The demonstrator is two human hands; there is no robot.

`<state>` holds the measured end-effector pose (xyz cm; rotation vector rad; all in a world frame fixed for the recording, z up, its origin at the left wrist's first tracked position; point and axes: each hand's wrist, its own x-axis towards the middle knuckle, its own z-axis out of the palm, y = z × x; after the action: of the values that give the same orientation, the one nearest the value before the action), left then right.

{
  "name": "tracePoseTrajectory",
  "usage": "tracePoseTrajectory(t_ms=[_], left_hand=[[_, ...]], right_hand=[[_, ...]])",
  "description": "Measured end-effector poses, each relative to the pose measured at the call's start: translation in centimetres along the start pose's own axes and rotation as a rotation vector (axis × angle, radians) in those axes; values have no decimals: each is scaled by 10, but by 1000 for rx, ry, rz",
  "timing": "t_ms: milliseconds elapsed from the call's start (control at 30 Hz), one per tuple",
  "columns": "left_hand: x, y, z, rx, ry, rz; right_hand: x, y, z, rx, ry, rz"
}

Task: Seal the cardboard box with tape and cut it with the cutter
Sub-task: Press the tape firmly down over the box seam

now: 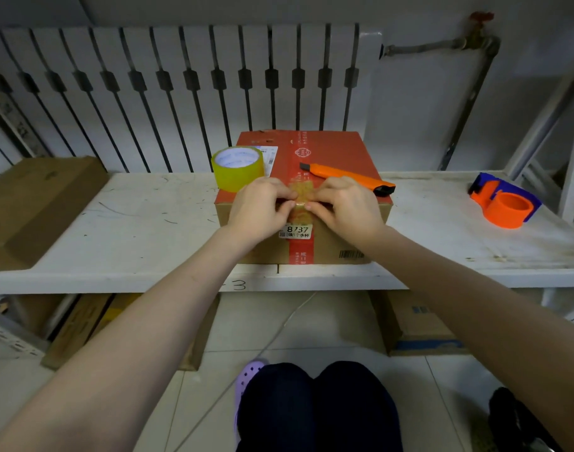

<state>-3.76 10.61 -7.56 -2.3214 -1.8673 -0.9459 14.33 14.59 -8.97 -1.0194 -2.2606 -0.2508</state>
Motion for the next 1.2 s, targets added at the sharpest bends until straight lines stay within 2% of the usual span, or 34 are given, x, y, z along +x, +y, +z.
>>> tracePoseTrajectory(t_ms=[633,867,1067,1200], left_hand=[[-8,-5,7,84,54,57],[-13,-3,12,197,38,65],[-14,-3,10,194,3,74],[-15,-9,3,177,-61,95]], right_hand=[[-6,-2,13,-78,138,-29],[-8,-1,14,-103,85,-59],[-7,-5,7,26,73,11],[-1,-16,14,-88,124,56]])
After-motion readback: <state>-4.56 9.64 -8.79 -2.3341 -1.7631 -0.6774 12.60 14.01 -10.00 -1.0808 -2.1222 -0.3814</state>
